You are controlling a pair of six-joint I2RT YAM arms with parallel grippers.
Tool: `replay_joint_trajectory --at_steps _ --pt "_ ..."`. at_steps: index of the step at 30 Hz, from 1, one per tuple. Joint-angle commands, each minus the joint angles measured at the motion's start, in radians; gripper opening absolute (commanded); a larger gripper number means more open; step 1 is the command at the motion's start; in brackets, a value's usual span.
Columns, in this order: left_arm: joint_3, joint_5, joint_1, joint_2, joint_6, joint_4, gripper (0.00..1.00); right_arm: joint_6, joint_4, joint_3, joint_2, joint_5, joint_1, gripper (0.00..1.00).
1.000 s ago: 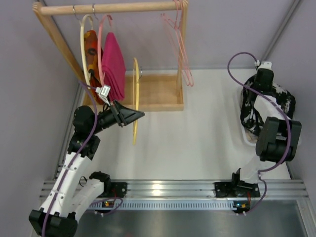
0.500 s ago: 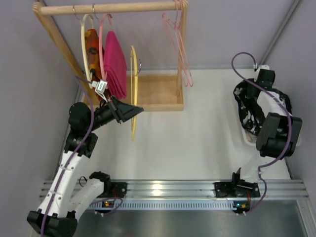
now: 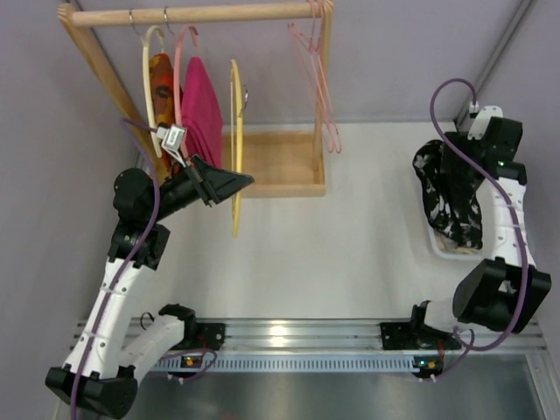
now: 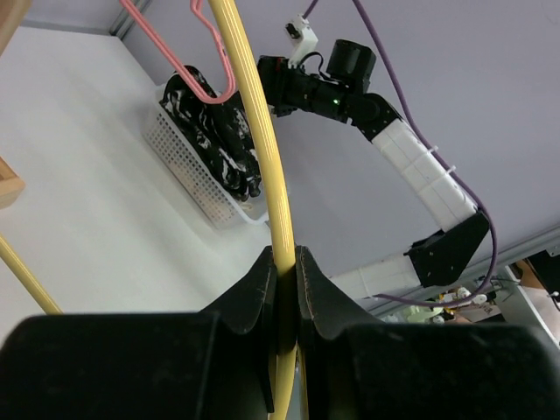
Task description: Remove the trousers from the hanger
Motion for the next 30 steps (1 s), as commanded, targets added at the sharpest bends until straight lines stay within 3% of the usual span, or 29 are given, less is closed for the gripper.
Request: replay_joint_trajectory --at_steps 1,11,20,30 --pt "0.088 0.000 -0.003 0.031 -0.018 0.129 0.00 0.009 -0.092 0.057 -0.097 -0.125 -0.013 0.99" --pt "0.246 -0.033 -0.039 0.240 -0.152 0.288 0.00 0.079 -0.226 0.115 -0.229 -0.281 -0.015 0.99" --pt "0.383 -0.145 -0.105 0.433 -0.156 0.389 0.00 0.138 -0.285 0.195 -0.229 -0.338 -0.015 0.99" --pt "0.599 -0.201 -0.128 0.640 -0.176 0.391 0.00 0.152 -0.302 0.179 -0.265 -0.350 -0.015 0.99"
